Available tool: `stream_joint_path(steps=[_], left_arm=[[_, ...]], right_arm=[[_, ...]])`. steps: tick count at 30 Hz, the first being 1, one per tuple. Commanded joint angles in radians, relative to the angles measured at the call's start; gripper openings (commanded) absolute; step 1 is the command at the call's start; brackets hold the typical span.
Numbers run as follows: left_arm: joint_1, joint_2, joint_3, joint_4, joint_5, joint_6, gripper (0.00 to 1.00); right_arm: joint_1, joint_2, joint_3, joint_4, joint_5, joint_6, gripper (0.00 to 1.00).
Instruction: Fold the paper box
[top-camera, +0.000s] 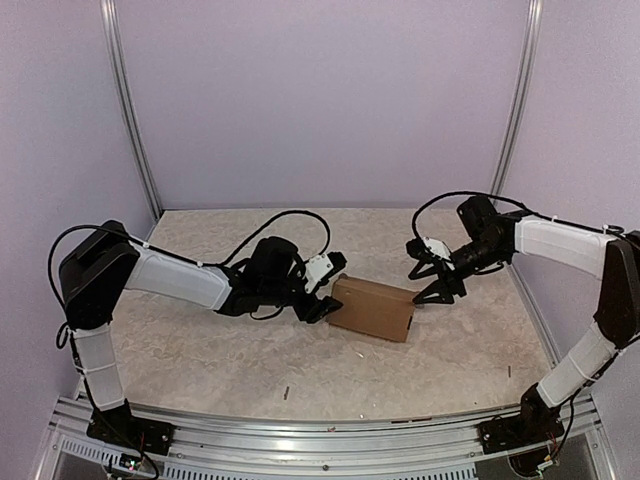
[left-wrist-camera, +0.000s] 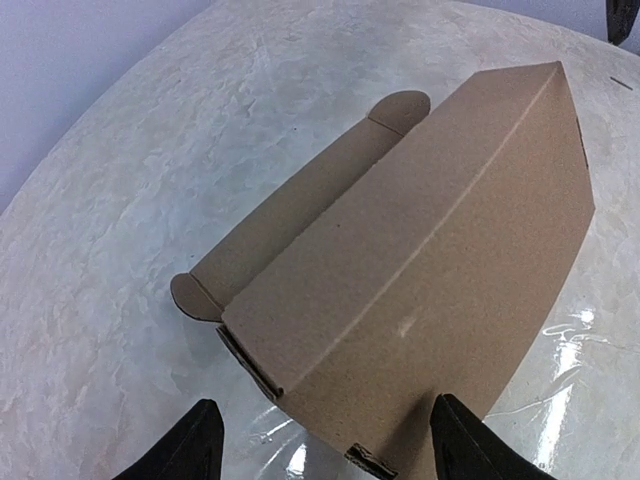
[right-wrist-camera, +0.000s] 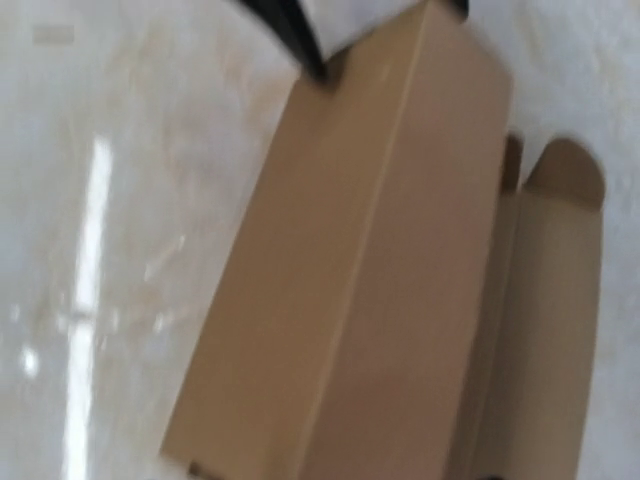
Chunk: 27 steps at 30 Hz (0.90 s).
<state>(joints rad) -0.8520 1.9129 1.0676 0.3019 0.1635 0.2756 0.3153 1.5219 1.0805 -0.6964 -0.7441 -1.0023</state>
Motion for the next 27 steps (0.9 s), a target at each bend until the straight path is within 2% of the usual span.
stream_joint_path(steps=[1, 6, 11, 15, 23, 27], left_arm=[[0.012, 0.004, 0.066, -0.038, -0.029, -0.018, 0.69], [0.031, 0.062, 0.164, -0.078, -0.033, -0.021, 0.69], [0.062, 0.137, 0.274, -0.128, -0.021, -0.029, 0.69], [0.091, 0.213, 0.376, -0.176, 0.003, -0.037, 0.69], [0.109, 0.323, 0.515, -0.198, 0.061, -0.031, 0.69], [0.107, 0.359, 0.523, -0.203, 0.085, -0.029, 0.68]], right_arm=[[-0.004, 0.081, 0.070, 0.038, -0.104, 0.112, 0.66], [-0.004, 0.193, 0.129, 0.086, -0.067, 0.198, 0.61], [-0.020, 0.321, 0.203, 0.087, -0.009, 0.223, 0.53], [-0.047, 0.396, 0.248, 0.078, -0.009, 0.227, 0.50], [-0.063, 0.444, 0.231, 0.099, -0.013, 0.234, 0.50], [-0.064, 0.440, 0.185, 0.109, -0.024, 0.246, 0.50]])
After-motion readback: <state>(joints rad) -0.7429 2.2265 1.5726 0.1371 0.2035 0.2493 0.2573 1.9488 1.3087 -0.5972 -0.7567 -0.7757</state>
